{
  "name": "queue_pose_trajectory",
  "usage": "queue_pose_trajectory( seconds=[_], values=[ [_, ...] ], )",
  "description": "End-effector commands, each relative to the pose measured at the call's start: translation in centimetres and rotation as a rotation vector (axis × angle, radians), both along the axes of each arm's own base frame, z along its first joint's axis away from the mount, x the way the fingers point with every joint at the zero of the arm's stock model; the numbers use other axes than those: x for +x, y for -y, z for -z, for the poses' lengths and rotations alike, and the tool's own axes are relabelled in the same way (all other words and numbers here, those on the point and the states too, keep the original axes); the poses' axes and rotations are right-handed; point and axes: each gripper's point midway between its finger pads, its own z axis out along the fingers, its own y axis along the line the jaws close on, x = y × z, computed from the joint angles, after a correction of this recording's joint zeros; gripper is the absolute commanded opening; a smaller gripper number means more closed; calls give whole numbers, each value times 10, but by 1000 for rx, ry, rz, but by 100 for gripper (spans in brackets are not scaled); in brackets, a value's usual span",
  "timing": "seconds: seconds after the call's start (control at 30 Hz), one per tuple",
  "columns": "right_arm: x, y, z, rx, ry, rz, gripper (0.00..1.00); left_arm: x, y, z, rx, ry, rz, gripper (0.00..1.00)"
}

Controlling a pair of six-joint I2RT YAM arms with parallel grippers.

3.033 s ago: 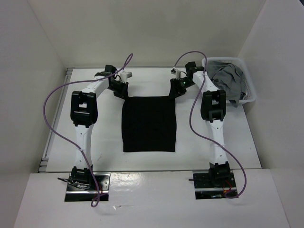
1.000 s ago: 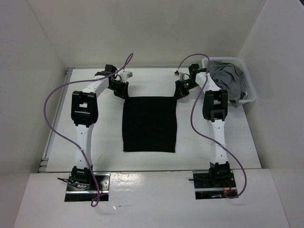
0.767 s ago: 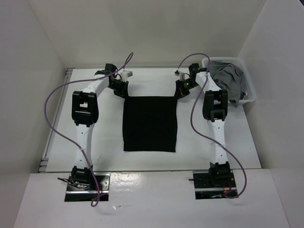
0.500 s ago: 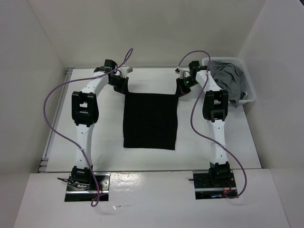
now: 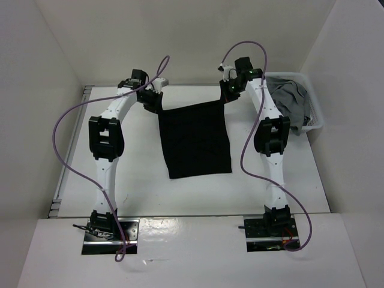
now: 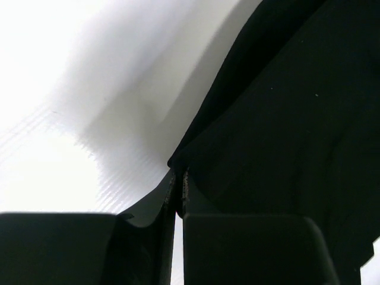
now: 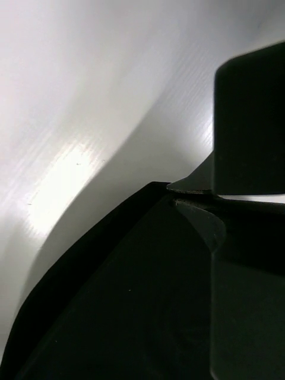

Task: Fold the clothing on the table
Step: Fold the skirt

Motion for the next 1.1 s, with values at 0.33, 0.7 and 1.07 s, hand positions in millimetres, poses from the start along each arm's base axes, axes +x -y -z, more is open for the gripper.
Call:
queue_pose_trajectory(
  seconds=[0.33,0.7,1.07],
  values=[
    [-7,11,-61,-81,106,33,0,-26,0,-112,-20,233,101,0],
    [-41,10,-96,-96,102,-51,0,-74,-15,-106,32,210,154,0],
    [-83,1,-110,-79,82,-144,0,-107,-18,-115,36,213,181,0]
  ],
)
